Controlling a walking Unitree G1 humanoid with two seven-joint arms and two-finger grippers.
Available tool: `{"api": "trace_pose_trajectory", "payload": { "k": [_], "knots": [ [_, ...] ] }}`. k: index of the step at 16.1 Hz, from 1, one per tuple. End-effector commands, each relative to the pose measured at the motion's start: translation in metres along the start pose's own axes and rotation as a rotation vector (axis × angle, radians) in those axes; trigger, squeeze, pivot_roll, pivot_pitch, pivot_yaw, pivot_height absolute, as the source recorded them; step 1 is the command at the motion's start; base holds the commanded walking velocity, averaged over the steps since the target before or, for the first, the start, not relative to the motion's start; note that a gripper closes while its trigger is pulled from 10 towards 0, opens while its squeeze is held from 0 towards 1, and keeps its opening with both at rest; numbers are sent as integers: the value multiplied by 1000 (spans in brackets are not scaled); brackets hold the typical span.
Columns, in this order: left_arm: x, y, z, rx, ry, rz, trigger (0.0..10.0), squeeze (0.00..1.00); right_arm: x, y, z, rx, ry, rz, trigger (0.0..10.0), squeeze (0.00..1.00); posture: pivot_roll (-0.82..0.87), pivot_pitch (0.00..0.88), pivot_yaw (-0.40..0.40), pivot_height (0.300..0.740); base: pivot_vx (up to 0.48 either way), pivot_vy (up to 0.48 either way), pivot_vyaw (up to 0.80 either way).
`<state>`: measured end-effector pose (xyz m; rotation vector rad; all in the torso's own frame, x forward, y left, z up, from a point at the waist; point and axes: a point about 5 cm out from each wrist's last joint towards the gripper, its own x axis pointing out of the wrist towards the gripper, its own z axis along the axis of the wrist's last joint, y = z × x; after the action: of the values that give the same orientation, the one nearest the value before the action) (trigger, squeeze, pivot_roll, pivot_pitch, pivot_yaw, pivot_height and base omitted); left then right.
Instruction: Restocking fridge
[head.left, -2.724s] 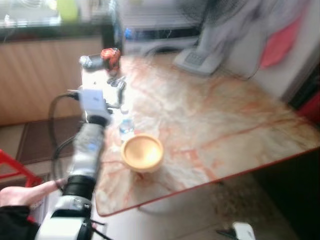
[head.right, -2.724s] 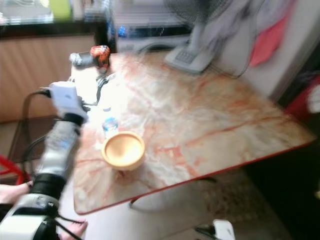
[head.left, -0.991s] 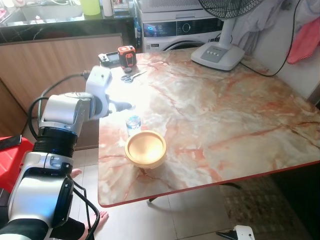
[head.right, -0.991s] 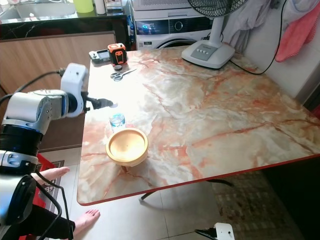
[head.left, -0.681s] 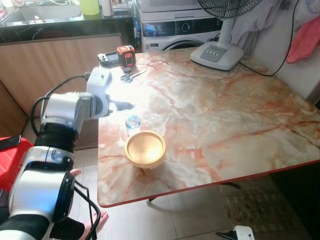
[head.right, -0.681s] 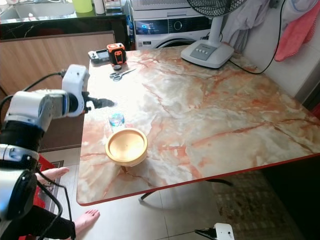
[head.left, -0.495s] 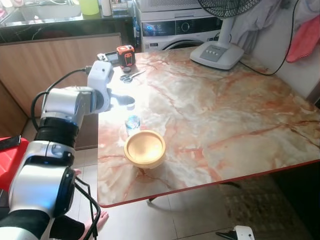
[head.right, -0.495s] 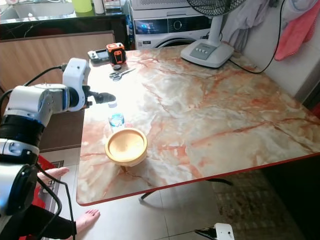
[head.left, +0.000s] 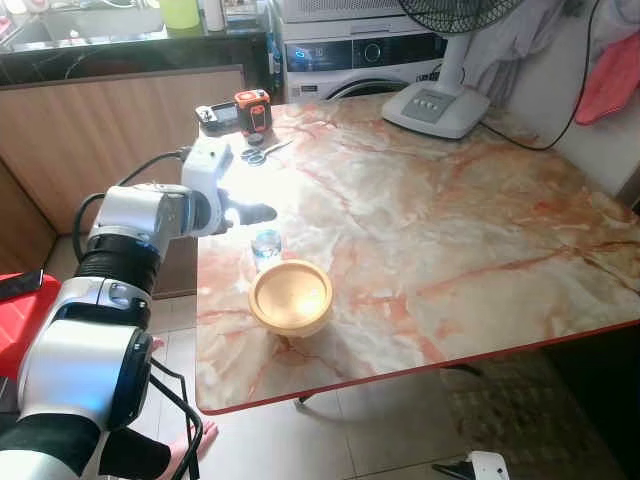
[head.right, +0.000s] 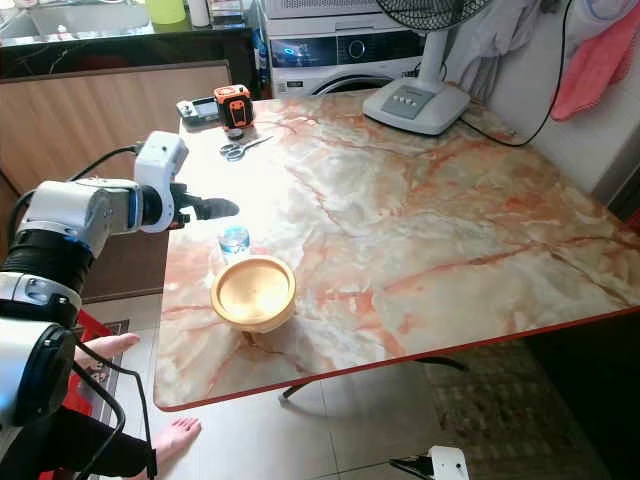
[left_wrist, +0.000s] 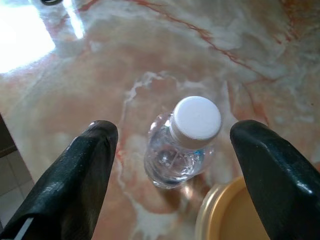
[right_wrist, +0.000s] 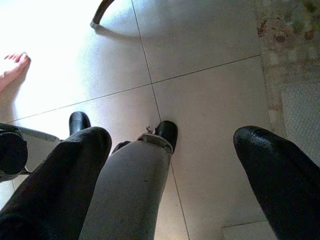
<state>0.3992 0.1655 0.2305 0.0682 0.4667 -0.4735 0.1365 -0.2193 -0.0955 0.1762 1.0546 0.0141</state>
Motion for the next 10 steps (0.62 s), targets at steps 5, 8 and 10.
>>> {"api": "trace_pose_trajectory", "payload": {
  "k": [5, 8, 10],
  "knots": [
    [-2, 2, 16, 102, -11, -26, 10000, 0, -1, -1, -4, 9, 12, -7, 10000, 0, 101, 0, 0, 740, 0, 0, 0],
    [0, 3, 13, 119, 4, -43, 10000, 0, -1, -2, -3, 8, 11, -7, 10000, 0, 100, 0, -2, 740, 0, 0, 0],
    [1, 4, 13, 126, 8, -40, 10000, 0, -1, -2, -2, 8, 10, -8, 10000, 0, 98, 0, -4, 740, 0, 0, 0]
  ]
}}
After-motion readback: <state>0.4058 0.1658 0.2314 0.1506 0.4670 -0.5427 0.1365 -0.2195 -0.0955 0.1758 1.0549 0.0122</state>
